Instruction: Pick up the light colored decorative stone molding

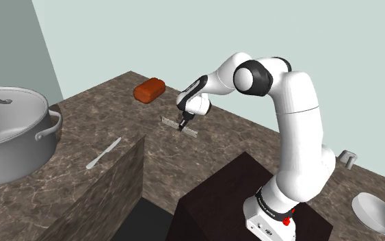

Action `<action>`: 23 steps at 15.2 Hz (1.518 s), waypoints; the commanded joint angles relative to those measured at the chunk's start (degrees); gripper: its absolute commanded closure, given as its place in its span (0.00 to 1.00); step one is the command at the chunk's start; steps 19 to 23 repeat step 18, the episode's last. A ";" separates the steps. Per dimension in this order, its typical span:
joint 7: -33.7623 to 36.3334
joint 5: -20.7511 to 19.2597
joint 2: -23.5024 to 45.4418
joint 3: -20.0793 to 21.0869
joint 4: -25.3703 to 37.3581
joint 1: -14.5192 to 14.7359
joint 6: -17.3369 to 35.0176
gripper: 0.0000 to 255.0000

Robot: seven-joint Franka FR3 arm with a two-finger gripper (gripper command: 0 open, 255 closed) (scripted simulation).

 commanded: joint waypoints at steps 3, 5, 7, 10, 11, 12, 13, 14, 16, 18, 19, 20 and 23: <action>0.50 -0.41 -1.45 -0.49 -0.67 0.37 -0.80 1.00; 1.03 -0.86 -2.85 -0.99 -1.24 0.74 -1.65 1.00; 1.58 -1.34 -4.23 -1.49 -1.77 1.11 -2.51 1.00; 2.43 -2.12 -6.27 -2.25 -2.47 1.66 -3.85 1.00; 2.72 -2.39 -6.93 -2.50 -2.67 1.84 -4.31 1.00; 3.02 -2.67 -7.60 -2.75 -2.87 2.01 -4.77 1.00; 3.31 -2.95 -8.25 -2.99 -3.06 2.19 -5.24 1.00; 3.61 -3.24 -8.90 -3.24 -3.23 2.36 -5.71 1.00; 4.22 -3.83 -10.19 -3.72 -3.53 2.70 -6.67 1.00; 4.27 -3.88 -10.29 -3.76 -3.56 2.73 -6.74 1.00; 4.27 -3.88 -10.29 -3.76 -3.56 2.73 -6.74 1.00; 4.27 -3.88 -10.29 -3.76 -3.56 2.73 -6.74 1.00; 4.27 -3.88 -10.29 -3.76 -3.56 2.73 -6.74 1.00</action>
